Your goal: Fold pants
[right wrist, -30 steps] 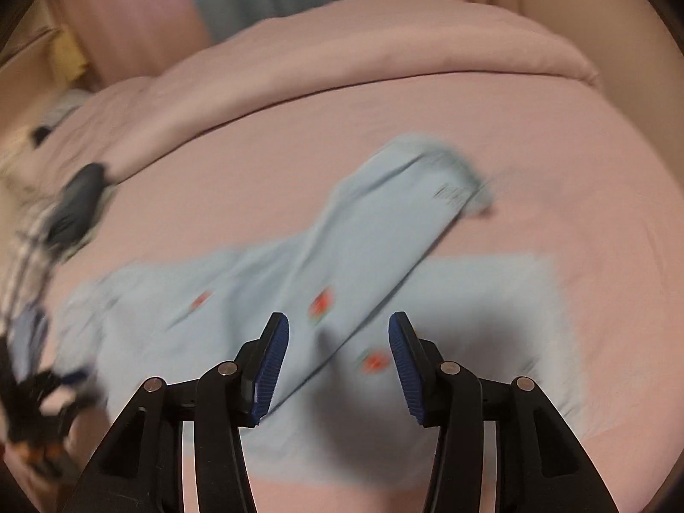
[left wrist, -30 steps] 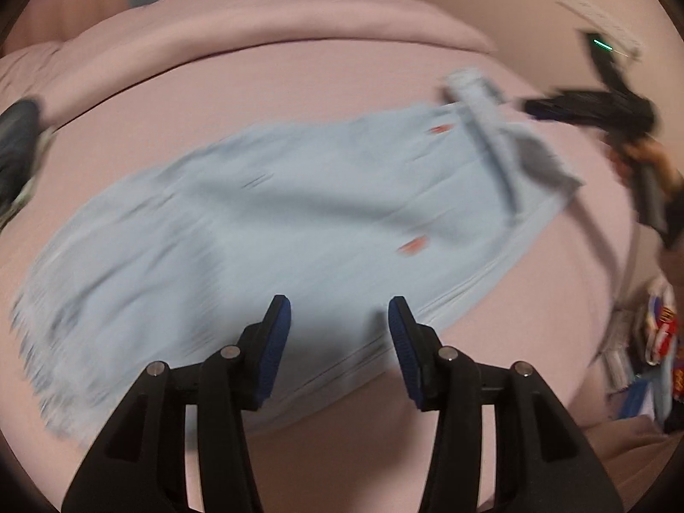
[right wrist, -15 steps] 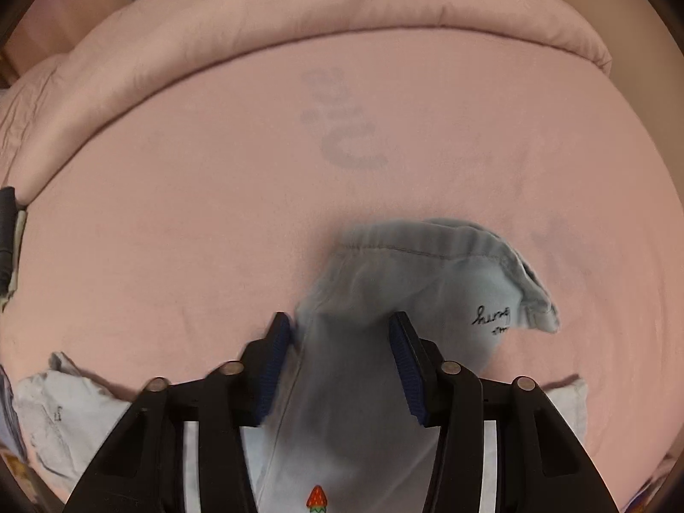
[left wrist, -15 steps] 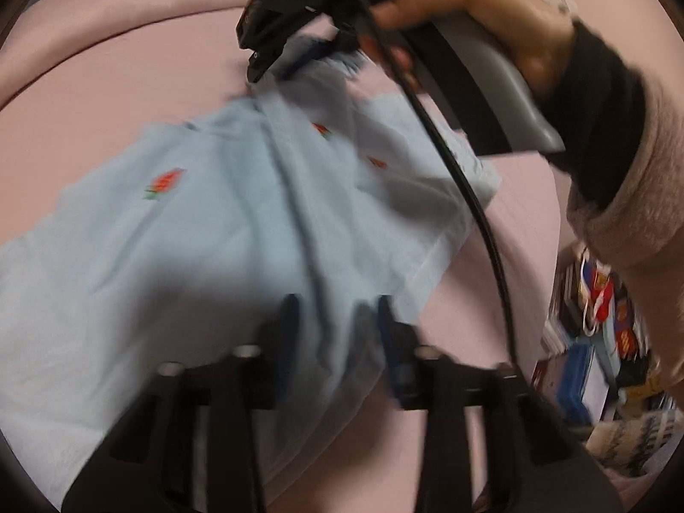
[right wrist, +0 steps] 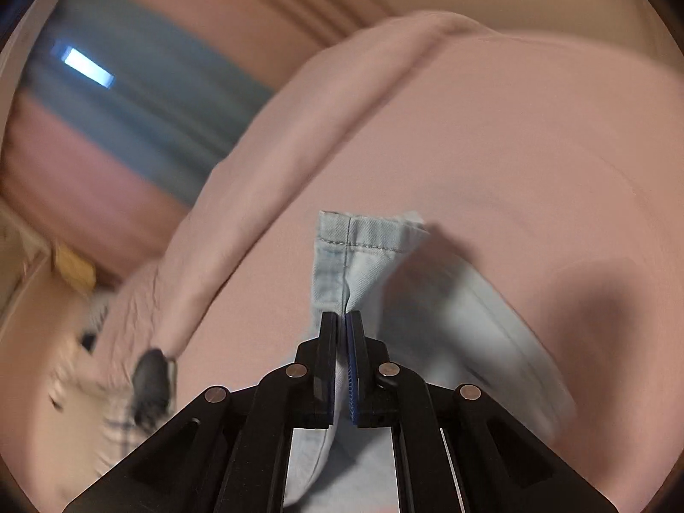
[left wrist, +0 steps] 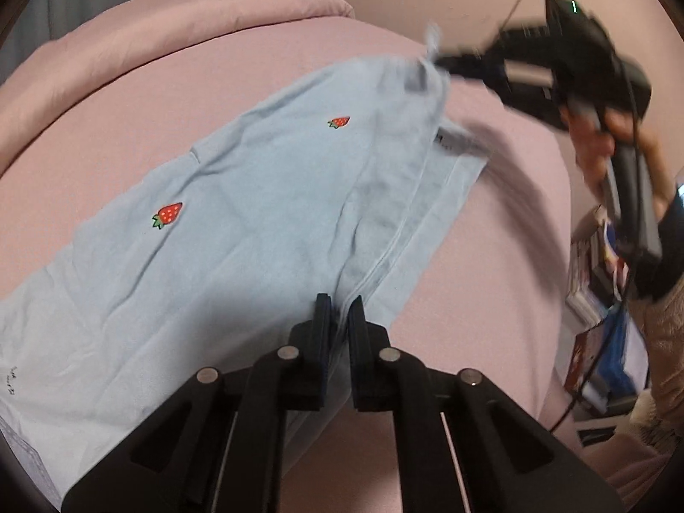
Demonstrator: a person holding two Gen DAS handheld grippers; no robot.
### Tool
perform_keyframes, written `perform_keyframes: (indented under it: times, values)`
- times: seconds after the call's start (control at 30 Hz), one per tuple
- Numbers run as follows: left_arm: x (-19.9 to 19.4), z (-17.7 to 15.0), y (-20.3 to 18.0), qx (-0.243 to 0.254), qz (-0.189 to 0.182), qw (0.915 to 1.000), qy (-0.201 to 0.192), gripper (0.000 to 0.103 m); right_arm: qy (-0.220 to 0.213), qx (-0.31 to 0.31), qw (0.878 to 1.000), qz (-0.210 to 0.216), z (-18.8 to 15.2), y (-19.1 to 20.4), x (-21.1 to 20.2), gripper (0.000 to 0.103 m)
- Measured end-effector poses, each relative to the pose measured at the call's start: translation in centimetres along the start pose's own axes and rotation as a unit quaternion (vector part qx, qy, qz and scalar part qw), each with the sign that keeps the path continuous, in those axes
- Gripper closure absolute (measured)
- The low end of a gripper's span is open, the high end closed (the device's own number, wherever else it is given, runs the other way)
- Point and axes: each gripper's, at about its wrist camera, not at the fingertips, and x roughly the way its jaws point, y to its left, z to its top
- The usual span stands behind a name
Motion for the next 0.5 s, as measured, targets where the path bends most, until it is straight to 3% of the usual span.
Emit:
perform_keyframes:
  times: [0.03, 0.07, 0.1, 0.13, 0.17, 0.2, 0.3, 0.4, 0.5]
  values:
    - [0.2, 0.1, -0.3, 0.003, 0.004, 1.0000, 0.003, 0.096, 0.006, 0.030, 0.999, -0.008, -0.4, -2.2, 0.1, 0.096]
    - [0.4, 0.3, -0.6, 0.009, 0.010, 0.9999, 0.006, 0.097, 0.011, 0.060, 0.998, -0.008, -0.6, -3.8, 0.0, 0.083]
    - [0.0, 0.1, -0.1, 0.015, 0.014, 0.9998, 0.008, 0.096, 0.011, 0.101, 0.995, -0.002, -1.1, -5.9, -0.3, 0.059]
    - [0.0, 0.0, -0.1, 0.021, 0.019, 0.9996, 0.008, 0.096, 0.003, 0.137, 0.990, 0.024, -1.6, -7.5, -0.7, 0.055]
    - [0.0, 0.0, -0.2, 0.027, 0.025, 0.9993, 0.007, 0.096, -0.004, 0.157, 0.986, 0.056, -1.8, -8.2, -0.9, 0.055]
    - [0.0, 0.2, -0.3, 0.030, 0.029, 0.9991, 0.009, 0.096, -0.008, 0.157, 0.986, 0.063, -1.9, -8.0, -1.2, 0.054]
    - [0.2, -0.4, 0.5, 0.045, 0.056, 0.9972, 0.019, 0.089, 0.000, 0.135, 0.989, 0.056, -1.3, -6.9, -1.1, 0.052]
    - [1.1, -0.6, 1.4, 0.053, 0.070, 0.9956, 0.031, 0.089, 0.020, 0.118, 0.991, 0.060, -0.4, -4.8, 0.4, 0.053]
    - [1.4, -0.5, 1.4, 0.052, 0.079, 0.9951, 0.030, 0.092, 0.030, 0.106, 0.994, 0.024, 0.5, -4.4, 1.7, 0.053]
